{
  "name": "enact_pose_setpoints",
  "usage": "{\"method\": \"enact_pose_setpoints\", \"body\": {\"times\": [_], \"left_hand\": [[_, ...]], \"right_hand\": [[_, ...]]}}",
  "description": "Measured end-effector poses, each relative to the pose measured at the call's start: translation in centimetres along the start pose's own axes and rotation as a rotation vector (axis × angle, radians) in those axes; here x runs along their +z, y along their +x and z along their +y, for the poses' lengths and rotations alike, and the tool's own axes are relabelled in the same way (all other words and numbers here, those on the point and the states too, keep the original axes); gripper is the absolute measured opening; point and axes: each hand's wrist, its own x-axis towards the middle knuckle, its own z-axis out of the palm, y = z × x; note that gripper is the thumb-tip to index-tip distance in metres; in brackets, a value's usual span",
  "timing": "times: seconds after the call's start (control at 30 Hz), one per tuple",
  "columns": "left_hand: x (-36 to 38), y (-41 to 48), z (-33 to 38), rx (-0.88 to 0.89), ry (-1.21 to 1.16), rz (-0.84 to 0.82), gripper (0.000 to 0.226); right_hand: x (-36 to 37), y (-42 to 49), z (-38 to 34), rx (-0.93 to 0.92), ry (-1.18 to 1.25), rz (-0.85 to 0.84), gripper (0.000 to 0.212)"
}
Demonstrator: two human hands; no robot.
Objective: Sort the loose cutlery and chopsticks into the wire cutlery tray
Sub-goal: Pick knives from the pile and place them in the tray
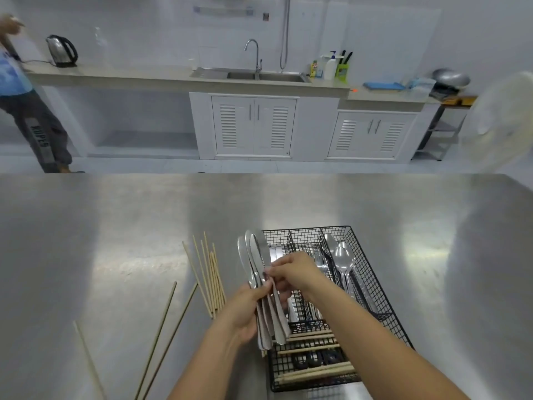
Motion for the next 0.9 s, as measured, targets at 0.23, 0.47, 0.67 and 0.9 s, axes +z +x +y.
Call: {"method": "enact_pose_setpoints", "body": {"times": [0.23, 0.47, 0.67, 0.9], "left_hand": [[-1.9, 1.1, 0.2, 0.082, -0.212, 0.142, 0.02], [-2.6, 0.4, 0.4, 0.139, -0.203, 0.182, 0.023], [-2.5, -0.3, 0.4, 0.195, -0.199, 0.181, 0.017], [-2.4, 0.2, 0.1, 0.163, -0.18, 0.19, 0.026]], "right_hand": [[-1.5, 2.5, -0.3, 0.087, 0.127, 0.23, 0.022], [2.2, 7.3, 2.1, 0.149, -0.397, 0.311, 0.032], [3.0, 6.9, 1.9, 0.081, -0.528, 0.381, 0.024], [2.0, 4.5, 1.8, -0.139, -0.482, 0.364, 0.025]]}}
